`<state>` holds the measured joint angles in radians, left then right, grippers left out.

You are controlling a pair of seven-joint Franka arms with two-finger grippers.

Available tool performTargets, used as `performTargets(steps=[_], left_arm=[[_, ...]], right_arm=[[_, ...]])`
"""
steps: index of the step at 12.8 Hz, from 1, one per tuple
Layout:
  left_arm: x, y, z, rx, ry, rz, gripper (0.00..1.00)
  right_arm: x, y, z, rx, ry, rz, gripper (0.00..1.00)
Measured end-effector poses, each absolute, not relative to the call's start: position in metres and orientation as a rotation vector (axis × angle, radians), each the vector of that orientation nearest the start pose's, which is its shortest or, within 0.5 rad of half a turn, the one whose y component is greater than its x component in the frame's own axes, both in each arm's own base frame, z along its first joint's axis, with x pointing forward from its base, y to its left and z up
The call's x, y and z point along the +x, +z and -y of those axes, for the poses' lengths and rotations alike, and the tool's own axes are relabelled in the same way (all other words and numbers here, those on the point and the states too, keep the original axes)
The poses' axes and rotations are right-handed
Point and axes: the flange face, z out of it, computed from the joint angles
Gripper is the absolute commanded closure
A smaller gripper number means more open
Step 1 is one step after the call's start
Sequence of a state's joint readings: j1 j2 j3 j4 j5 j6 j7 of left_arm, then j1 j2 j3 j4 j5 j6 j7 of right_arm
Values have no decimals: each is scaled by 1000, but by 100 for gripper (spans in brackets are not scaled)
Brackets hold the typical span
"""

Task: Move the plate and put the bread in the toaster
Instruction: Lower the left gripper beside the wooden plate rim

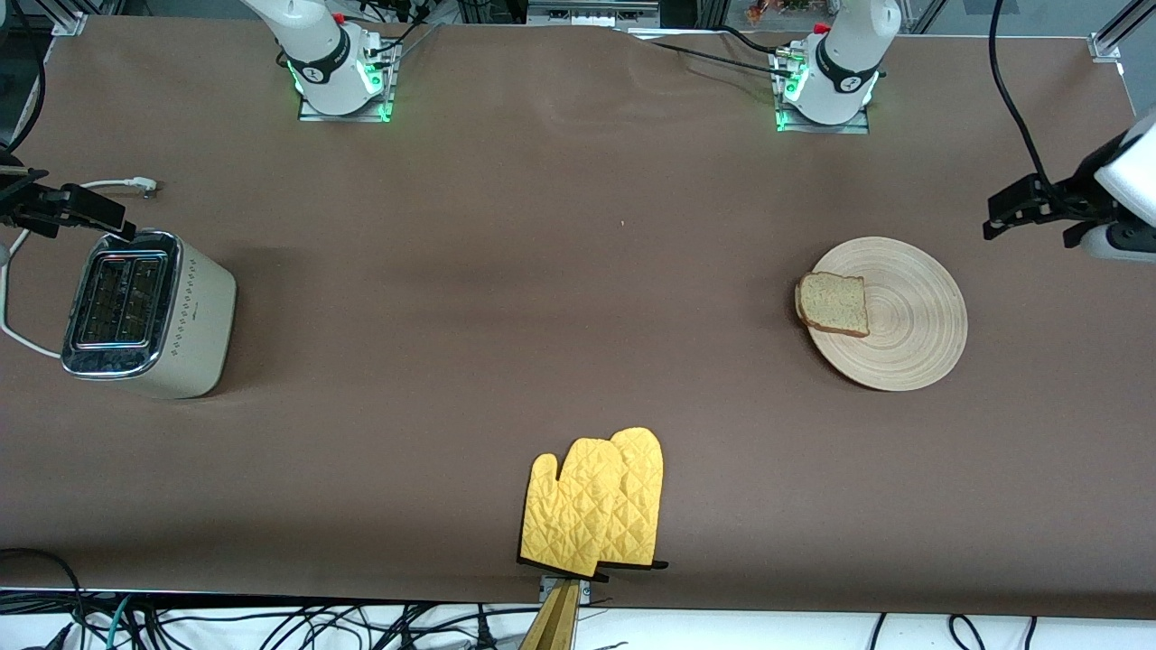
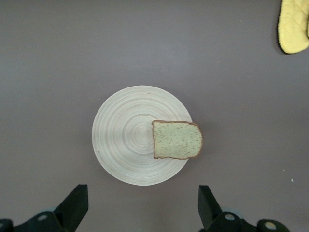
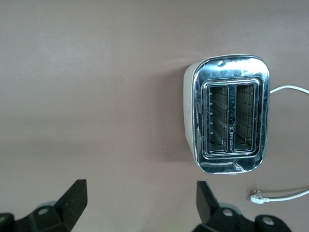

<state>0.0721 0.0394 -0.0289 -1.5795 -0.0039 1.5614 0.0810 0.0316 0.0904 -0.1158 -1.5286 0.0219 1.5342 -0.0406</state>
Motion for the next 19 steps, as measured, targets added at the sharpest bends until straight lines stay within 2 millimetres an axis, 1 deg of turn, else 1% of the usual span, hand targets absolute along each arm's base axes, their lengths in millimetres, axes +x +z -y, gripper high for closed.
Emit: performTargets(steps=[1,3,4,5,10,13,14,16,17,18,19], left_arm=[[563,595,-37,-3148,111,-24,0],[565,583,-62,-3150,153,42,0],[566,578,-71,-3151,166,63,0],[567,575,-74,-3151,174,71,0],[572,566,-66,-3152,197,48,0],[576,551,-66,-3153,247,47,0],[577,543,-65,-3152,281,42,0],[577,516,-64,-3149,365,41,0],[578,503,-71,-3148,404,60,0],[579,489,-84,-3153,442,97,0],[581,472,-103,-3182,473,144,0]], right_arm=[[575,590,43,-3121,133,-68,0],[575,590,43,-3121,134,-67,0],[575,590,43,-3121,134,-67,0],[575,590,43,-3121,134,-67,0],[575,590,41,-3121,136,-63,0],[575,590,38,-3121,137,-55,0],[575,590,38,-3122,137,-54,0],[575,590,38,-3122,137,-54,0],[575,590,38,-3122,137,-53,0],[575,590,38,-3122,138,-53,0],[575,590,37,-3122,138,-52,0]])
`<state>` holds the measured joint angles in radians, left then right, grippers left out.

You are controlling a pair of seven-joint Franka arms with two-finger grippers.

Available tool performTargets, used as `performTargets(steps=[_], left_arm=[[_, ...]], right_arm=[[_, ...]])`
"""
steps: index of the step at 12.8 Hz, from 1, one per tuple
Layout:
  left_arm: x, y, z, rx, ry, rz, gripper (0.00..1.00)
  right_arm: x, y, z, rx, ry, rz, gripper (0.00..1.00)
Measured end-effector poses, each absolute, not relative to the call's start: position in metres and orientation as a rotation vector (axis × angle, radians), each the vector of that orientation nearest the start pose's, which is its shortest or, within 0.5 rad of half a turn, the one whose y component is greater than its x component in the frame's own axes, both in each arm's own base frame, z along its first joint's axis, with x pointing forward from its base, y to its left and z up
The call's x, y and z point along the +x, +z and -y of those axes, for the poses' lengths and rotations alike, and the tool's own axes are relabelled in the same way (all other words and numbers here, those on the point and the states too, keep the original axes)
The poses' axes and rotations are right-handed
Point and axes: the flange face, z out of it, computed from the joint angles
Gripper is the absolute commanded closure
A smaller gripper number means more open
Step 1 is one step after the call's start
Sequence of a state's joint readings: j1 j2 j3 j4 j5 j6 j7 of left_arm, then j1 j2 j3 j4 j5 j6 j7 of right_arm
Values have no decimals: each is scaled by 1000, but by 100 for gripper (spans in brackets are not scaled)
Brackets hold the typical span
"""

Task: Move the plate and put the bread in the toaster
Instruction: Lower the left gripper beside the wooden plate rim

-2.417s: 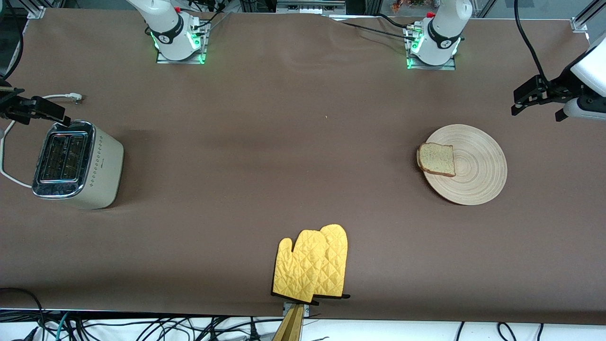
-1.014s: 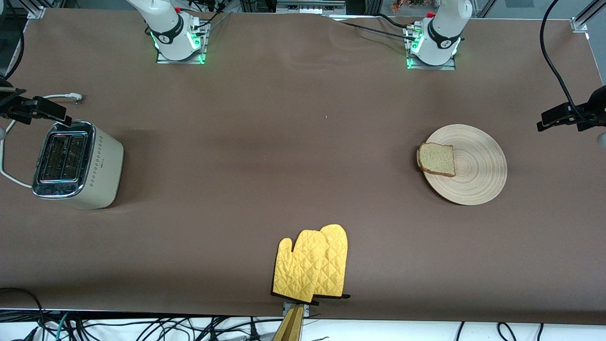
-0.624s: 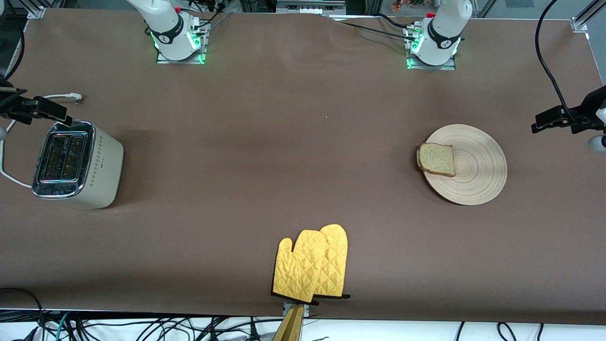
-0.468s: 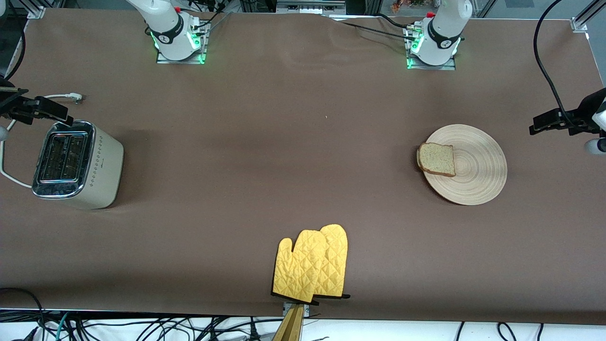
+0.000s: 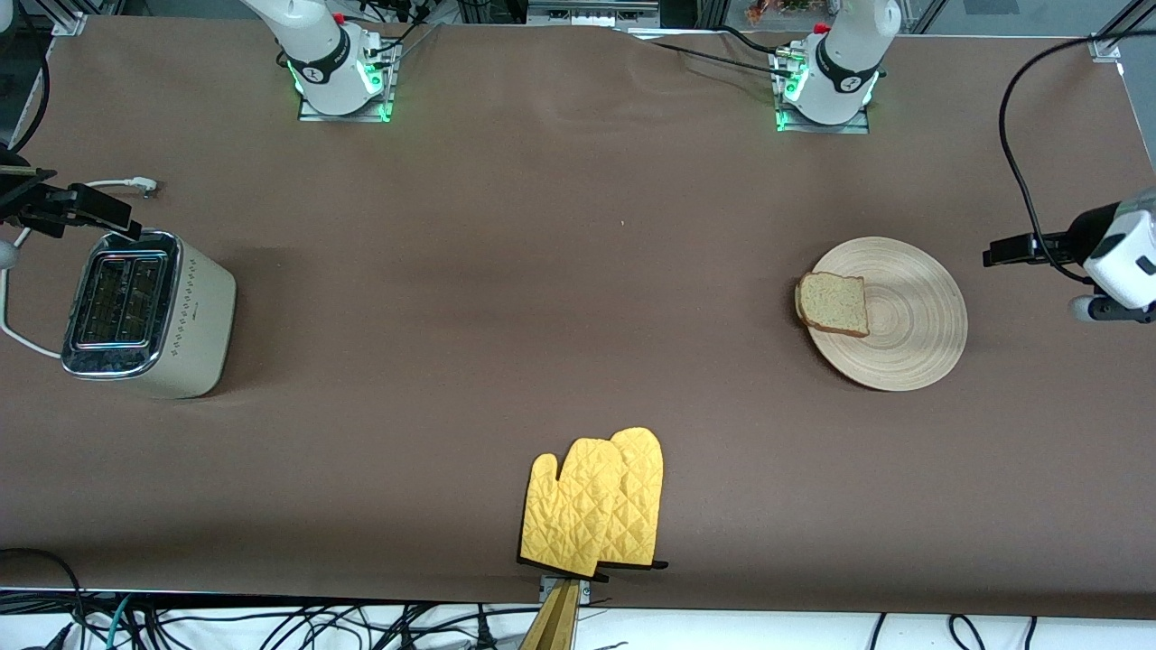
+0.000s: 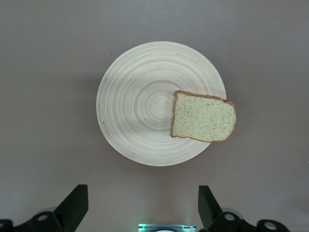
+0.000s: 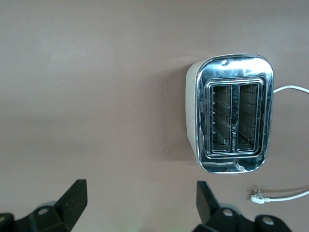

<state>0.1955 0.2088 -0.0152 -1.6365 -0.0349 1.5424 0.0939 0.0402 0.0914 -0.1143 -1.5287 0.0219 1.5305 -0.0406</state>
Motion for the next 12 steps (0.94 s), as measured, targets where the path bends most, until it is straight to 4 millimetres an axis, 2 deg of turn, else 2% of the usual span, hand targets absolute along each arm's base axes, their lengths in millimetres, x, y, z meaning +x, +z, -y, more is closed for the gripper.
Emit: performTargets(steps=[3,4,6,9,12], left_arm=[[588,407,-166,-3293,488,124,0],[586,385,-180,-3314,520,127,0],[579,351,-193,-3343,591,131,0],[563,323,-206,-3374,651,31,0],[542,293,-241,-3462,643,-95,0]], right_arm=[[575,589,37,-3122,138,-51,0],[575,589,37,-3122,138,-51,0],[575,589,37,-3122,139,-51,0],[575,589,37,-3122,139,-51,0],[575,589,37,-3122,139,-51,0]])
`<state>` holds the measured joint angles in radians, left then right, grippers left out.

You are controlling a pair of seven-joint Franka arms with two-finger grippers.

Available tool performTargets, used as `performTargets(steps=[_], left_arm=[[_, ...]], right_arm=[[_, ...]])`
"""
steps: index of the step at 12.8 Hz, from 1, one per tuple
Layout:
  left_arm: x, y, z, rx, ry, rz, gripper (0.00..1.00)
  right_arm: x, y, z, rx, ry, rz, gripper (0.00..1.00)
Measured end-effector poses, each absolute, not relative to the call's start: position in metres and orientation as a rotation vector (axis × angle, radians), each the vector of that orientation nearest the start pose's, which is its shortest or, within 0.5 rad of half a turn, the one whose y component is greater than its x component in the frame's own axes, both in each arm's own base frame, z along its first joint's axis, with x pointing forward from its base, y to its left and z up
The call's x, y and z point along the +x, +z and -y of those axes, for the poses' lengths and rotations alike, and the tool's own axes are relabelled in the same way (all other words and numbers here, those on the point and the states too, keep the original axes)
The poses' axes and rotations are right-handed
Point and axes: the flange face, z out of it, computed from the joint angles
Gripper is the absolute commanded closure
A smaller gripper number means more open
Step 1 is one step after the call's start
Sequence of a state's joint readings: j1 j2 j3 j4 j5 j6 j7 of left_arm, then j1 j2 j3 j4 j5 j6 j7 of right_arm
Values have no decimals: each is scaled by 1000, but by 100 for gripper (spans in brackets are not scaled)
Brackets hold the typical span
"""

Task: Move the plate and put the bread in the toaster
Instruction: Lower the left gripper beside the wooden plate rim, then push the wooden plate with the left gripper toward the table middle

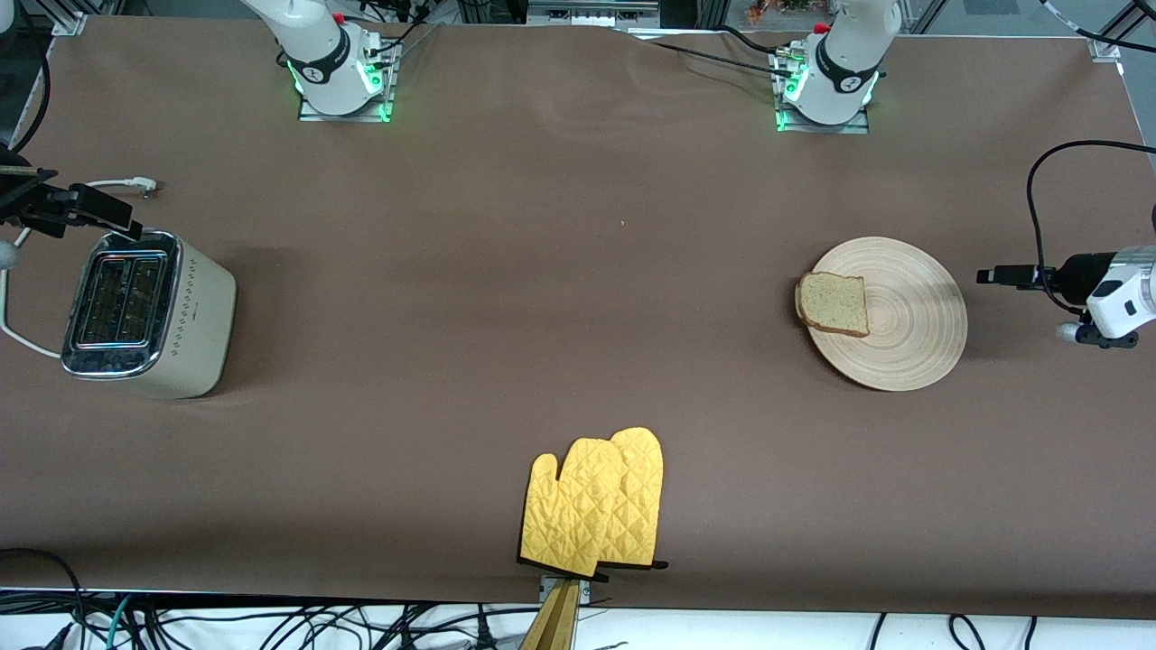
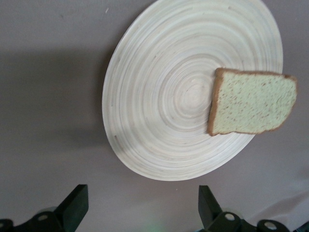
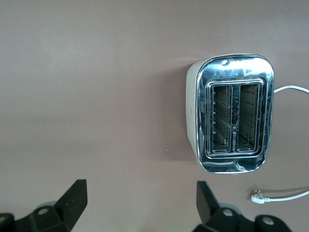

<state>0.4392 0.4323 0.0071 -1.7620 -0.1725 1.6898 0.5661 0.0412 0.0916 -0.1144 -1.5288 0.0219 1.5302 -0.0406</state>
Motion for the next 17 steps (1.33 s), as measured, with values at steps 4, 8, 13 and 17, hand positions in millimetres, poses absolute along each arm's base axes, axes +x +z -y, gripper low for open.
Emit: performTargets(steps=[4,8,13,17], left_arm=[[516,224,-298,-3651,497,-199,0],[528,209,-291,-3746,410,-159,0],[525,178,-280,-3791,473,-130,0],[527,160,-266,-3838,496,-110,6]], right_arm=[[575,589,37,-3122,139,-51,0],[575,589,37,-3122,139,-51,0],[575,589,37,-3122,139,-51,0],[575,589,37,-3122,139,-51,0]])
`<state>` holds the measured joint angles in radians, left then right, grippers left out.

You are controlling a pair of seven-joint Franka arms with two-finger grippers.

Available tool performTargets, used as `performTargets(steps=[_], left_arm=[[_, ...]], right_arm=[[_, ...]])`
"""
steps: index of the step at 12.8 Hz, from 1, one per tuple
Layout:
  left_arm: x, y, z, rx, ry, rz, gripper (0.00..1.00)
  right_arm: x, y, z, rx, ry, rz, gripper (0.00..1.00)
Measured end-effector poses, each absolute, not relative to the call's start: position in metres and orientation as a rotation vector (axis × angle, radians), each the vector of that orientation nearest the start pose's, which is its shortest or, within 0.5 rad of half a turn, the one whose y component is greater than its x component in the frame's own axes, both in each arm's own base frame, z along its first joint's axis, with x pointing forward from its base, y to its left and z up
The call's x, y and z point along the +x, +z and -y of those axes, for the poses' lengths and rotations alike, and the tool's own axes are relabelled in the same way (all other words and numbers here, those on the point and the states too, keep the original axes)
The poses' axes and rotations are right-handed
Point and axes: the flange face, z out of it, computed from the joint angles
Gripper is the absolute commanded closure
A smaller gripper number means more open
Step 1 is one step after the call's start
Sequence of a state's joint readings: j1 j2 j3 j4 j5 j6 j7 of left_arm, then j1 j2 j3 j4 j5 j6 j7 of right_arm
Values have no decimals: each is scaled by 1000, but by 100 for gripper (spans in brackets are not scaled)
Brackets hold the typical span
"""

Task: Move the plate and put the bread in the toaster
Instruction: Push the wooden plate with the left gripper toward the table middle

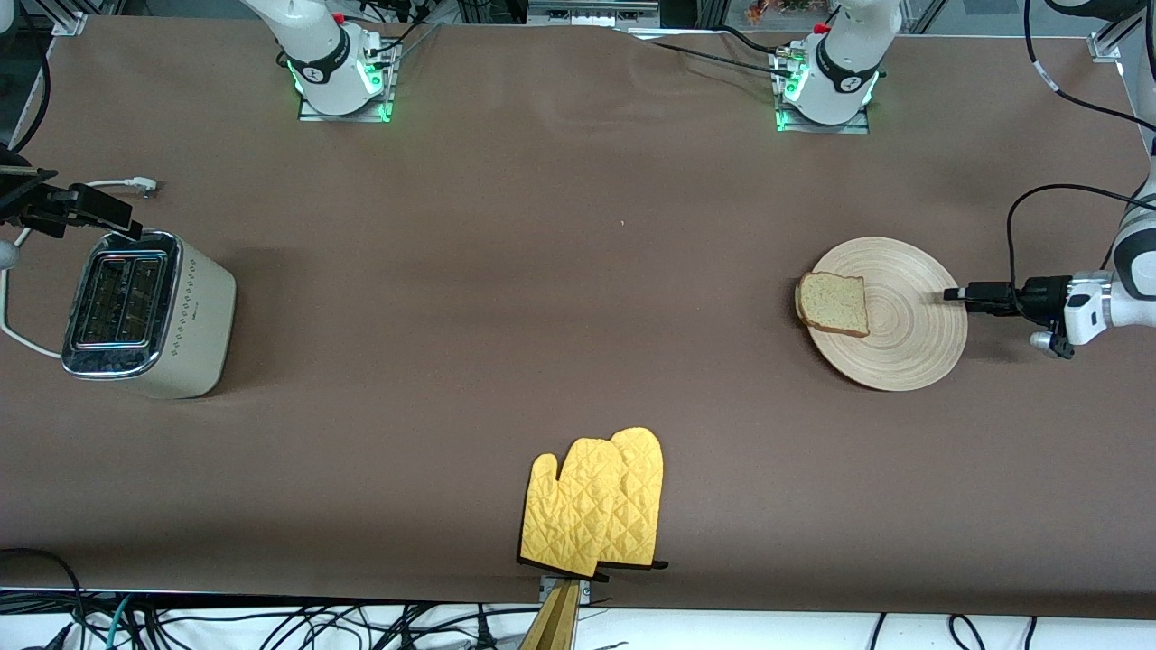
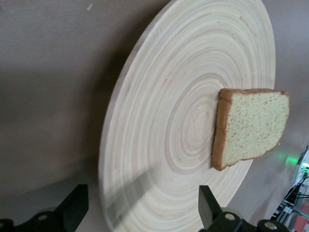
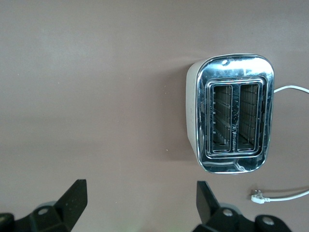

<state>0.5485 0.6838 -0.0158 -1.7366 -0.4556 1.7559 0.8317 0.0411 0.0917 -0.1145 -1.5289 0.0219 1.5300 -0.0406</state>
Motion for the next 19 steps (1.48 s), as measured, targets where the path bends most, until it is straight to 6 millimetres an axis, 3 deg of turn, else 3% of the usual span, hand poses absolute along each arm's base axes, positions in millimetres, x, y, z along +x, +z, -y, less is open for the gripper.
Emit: performTargets(steps=[2,5,7,15,19], left_arm=[[529,148,-254,2367,-326,73,24],[532,143,-245,2363,-338,87,73],[529,136,-243,2360,-348,81,100],[531,135,-240,2329,-319,56,100],[539,152,-230,2204,-292,39,100]], right_arm=[[575,589,37,-3122,139,-51,0],[575,589,37,-3122,139,-51,0],[575,589,37,-3122,139,-51,0],[575,589,37,-3121,145,-51,0],[575,589,37,-3121,146,-51,0]])
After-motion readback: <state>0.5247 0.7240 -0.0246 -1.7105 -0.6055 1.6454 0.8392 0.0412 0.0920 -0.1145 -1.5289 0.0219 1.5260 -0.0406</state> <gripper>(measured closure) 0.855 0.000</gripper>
